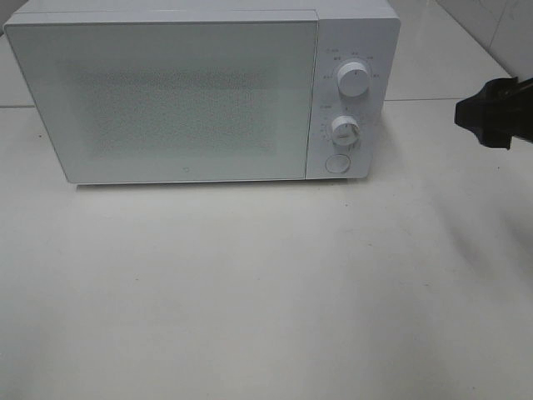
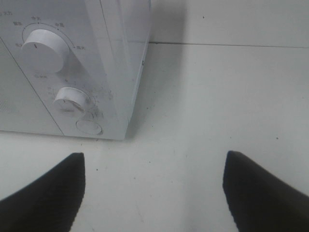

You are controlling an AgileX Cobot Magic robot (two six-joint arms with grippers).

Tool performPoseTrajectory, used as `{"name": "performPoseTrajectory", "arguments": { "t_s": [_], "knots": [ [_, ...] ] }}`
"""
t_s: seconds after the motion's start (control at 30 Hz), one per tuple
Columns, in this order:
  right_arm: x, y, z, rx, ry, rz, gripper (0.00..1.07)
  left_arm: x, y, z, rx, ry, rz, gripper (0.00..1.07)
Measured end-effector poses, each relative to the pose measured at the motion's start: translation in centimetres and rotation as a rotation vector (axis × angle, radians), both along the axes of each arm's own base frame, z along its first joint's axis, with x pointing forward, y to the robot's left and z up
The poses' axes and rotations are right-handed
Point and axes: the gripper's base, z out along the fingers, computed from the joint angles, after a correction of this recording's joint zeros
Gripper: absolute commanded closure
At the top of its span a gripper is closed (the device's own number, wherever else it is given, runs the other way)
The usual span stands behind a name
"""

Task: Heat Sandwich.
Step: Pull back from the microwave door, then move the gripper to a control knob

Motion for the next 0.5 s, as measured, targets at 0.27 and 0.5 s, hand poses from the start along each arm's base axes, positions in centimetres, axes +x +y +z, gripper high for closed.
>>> {"name": "performPoseTrajectory", "arguments": {
  "t_s": [0.27, 0.5],
  "knots": [
    [0.5, 0.2, -3.2, 0.034, -0.103, 0.009, 0.31, 0.0, 0.0, 0.0, 0.0, 0.0, 0.0, 0.08],
    [-0.2, -0.3, -4.9, 0.12, -0.219, -0.09, 0.32, 0.0, 0.0, 0.0, 0.0, 0.0, 0.0, 0.08]
  ]
}}
